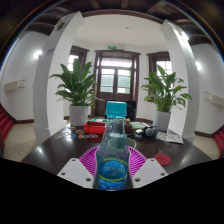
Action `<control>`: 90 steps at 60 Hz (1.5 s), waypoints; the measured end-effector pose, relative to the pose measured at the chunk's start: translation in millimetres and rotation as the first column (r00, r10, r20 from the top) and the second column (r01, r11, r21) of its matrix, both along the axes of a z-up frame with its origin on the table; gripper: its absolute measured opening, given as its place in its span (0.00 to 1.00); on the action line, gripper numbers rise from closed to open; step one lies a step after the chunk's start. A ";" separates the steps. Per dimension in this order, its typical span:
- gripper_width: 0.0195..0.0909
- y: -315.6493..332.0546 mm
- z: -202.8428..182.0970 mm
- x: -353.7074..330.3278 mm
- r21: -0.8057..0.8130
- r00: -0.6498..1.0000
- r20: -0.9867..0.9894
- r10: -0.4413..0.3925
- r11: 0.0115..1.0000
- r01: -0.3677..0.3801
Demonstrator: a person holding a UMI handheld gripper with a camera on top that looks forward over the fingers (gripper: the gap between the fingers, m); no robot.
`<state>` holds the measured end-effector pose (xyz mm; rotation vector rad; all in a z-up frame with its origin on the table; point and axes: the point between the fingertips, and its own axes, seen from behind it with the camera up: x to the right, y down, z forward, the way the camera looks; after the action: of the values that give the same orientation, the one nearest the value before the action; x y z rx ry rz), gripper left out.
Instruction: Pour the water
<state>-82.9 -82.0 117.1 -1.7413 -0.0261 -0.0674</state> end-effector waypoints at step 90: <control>0.27 100.6 48.1 -85.8 -0.001 -0.240 -0.970 0.044 0.983 0.181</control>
<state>-168.6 18.6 165.2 -1.0991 1.3407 1.3449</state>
